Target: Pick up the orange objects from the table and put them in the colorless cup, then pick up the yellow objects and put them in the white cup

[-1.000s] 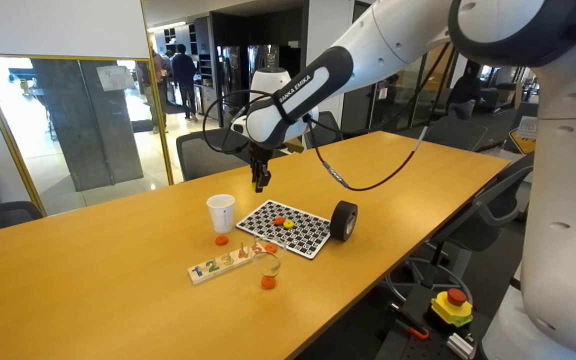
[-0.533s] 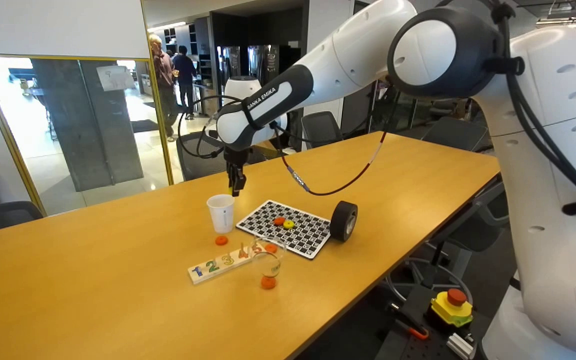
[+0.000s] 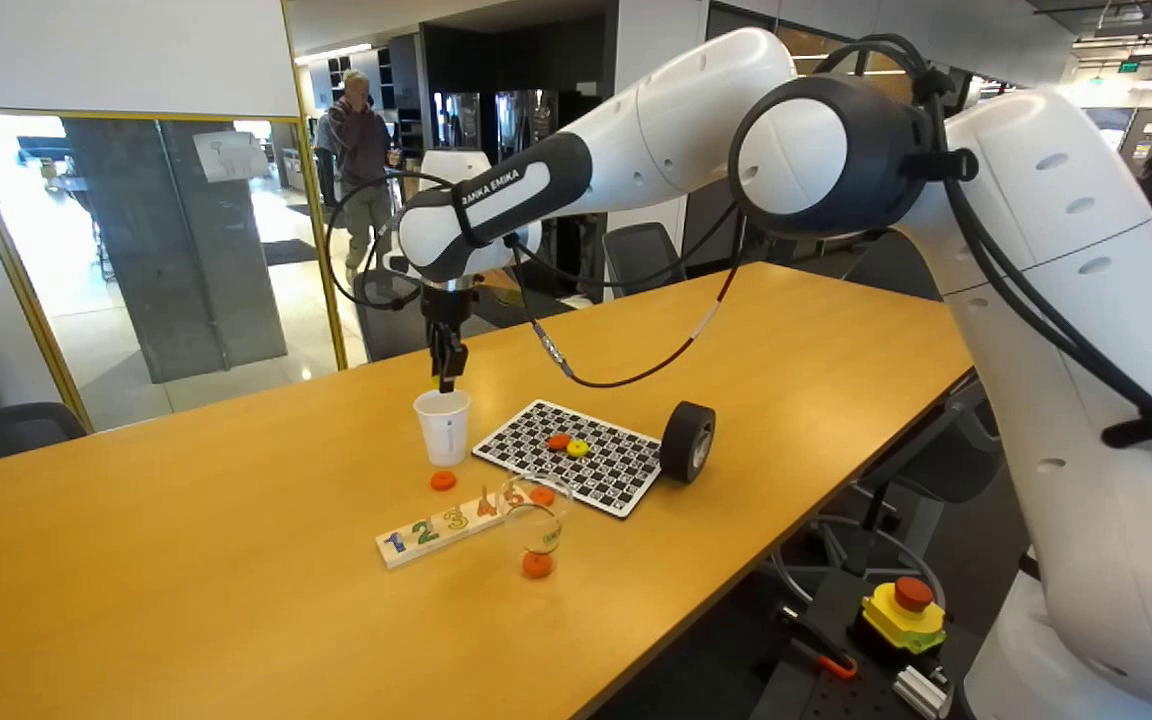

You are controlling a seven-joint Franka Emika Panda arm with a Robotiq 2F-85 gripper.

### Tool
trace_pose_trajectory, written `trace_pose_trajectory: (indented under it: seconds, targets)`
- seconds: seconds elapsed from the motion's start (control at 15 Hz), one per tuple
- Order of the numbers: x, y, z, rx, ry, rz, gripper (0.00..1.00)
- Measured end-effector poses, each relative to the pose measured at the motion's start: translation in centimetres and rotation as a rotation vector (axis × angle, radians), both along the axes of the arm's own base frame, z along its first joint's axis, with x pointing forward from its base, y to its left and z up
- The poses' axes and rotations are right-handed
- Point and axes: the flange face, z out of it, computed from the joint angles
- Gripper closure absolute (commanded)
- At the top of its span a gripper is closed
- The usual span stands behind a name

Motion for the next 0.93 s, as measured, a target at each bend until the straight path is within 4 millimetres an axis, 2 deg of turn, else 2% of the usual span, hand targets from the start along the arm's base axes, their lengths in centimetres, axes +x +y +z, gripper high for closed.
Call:
trace_pose_trajectory:
  seconds: [0.07, 0.13, 0.2, 0.4, 0.47, 0.67, 0.93]
  targets:
    - [0.3, 0.0, 0.0, 0.002, 0.007, 0.006, 0.33]
    - [0.5, -0.1, -0.2, 0.002, 0.016, 0.011, 0.31]
    - [0.6, -0.1, -0.3, 0.002, 0.025, 0.014, 0.26]
    - [1.0, -0.2, -0.7, 0.001, 0.059, 0.015, 0.03]
    - [1.0, -0.2, -0.8, 0.001, 0.071, 0.015, 0.00]
    - [0.8, 0.1, -1.0, -0.001, 0.109, -0.033, 0.00]
    - [0.3, 1.7, -0.6, -0.003, 0.132, -0.227, 0.00]
